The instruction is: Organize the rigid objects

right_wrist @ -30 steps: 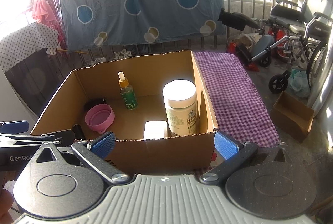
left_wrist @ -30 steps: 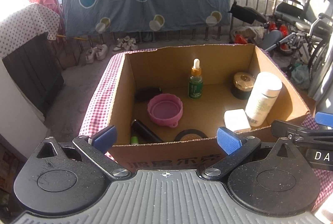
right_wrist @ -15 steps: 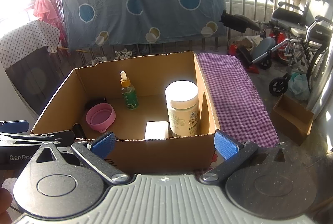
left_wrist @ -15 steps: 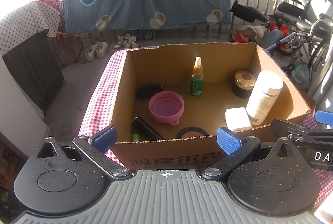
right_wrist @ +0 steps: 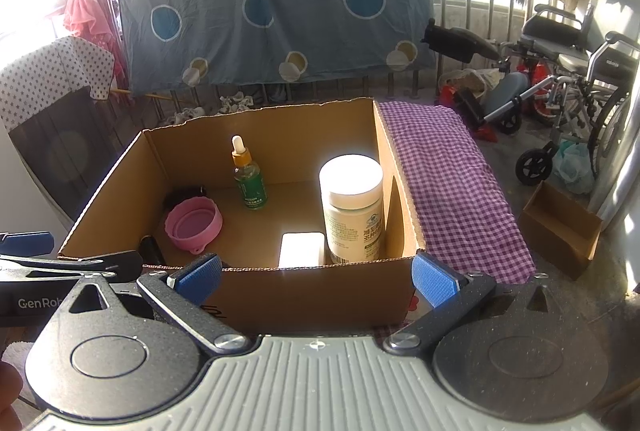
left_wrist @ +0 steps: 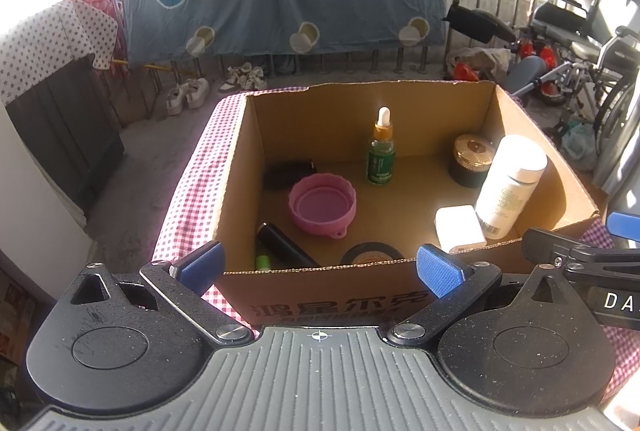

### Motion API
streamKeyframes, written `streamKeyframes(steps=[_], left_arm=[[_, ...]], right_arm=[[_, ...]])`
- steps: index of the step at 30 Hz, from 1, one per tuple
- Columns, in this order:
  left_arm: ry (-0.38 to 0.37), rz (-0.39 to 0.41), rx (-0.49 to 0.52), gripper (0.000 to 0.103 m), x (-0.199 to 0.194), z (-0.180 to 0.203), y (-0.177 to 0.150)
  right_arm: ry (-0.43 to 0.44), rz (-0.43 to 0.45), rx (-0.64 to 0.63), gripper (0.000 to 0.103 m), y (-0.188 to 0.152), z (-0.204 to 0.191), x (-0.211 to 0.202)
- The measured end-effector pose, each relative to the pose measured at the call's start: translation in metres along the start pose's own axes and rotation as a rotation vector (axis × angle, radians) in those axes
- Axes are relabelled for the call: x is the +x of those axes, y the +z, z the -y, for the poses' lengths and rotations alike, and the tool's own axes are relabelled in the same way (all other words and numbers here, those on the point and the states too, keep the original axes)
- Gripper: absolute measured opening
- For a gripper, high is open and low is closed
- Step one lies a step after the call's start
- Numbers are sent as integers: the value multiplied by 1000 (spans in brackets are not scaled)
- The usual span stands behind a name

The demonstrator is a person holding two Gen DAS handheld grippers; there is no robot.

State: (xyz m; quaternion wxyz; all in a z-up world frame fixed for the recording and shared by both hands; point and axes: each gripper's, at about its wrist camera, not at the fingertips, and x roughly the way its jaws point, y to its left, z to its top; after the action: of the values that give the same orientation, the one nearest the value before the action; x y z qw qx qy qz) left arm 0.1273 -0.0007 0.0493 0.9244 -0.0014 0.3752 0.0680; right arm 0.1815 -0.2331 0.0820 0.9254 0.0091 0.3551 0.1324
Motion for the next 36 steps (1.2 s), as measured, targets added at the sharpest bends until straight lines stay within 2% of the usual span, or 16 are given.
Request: streamKeyframes(steps=[36], left_arm=[[4,1,-1,102,-2,0,0]], right_arm=[[-4,3,0,103,0,0,-3]])
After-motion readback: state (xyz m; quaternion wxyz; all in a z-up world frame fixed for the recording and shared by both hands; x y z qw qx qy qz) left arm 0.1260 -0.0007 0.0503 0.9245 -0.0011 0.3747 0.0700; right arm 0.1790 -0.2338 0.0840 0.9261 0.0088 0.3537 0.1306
